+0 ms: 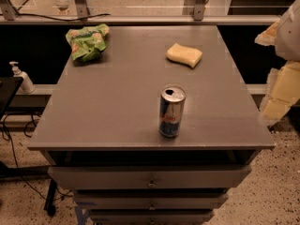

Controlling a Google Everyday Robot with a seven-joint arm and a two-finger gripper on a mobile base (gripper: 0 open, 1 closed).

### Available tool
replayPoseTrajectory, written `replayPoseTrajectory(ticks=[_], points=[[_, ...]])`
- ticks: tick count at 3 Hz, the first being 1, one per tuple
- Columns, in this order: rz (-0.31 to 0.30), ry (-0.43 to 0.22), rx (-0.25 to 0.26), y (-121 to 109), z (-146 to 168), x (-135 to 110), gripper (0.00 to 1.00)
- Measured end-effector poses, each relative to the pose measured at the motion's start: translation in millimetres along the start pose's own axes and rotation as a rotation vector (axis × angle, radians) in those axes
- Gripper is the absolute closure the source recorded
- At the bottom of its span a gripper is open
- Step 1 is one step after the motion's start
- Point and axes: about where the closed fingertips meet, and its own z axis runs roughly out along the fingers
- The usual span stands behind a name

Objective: Move sponge near green rice chip bag

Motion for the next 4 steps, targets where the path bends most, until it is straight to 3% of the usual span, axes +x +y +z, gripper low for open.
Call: replayPoseTrajectory(ticks=[1, 2, 4], points=[[0.000, 0.000, 0.000, 0, 0, 0, 0.00], [-0.005, -0.049, 0.016, -18, 16, -11, 0.00], [-0.017, -0.200, 0.066, -94, 80, -56, 0.00]])
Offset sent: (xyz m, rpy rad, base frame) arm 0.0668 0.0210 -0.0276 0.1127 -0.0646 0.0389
